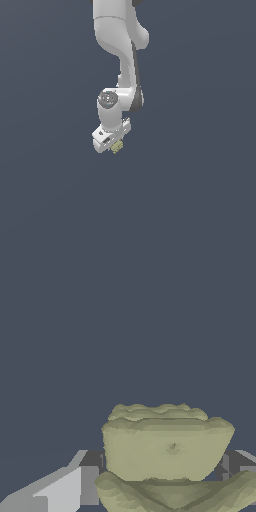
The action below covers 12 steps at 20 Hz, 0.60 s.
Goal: Pick up the object and move it to a goal position.
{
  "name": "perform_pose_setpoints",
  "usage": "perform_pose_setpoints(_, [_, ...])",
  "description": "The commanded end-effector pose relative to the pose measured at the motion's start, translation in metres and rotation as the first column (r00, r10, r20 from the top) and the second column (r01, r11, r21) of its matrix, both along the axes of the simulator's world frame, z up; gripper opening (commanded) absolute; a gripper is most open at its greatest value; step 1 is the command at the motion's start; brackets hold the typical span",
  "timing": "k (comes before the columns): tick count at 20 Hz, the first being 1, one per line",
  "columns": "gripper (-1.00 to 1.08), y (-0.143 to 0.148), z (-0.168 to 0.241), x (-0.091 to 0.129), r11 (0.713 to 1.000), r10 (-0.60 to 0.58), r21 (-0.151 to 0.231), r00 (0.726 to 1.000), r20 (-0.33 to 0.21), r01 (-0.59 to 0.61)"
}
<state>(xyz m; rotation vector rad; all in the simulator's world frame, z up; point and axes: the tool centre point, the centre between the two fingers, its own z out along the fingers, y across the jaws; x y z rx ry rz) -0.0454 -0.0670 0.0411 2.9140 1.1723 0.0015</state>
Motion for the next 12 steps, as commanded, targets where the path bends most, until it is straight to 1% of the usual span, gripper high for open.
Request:
perform_pose_setpoints(1, [-1.0,0.0,-0.001,0.0,1.0,0.0,0.0,1.0,-0.001,0.0])
perform_pose_setpoints(7, [-1.0,0.0,0.005,0.001,1.0,0.0,-0.001,1.0,0.0,0.0])
perform_pose_setpoints(12, [-1.0,0.002,0.024,0.006,1.0,0.0,0.0,1.0,0.0,0.0])
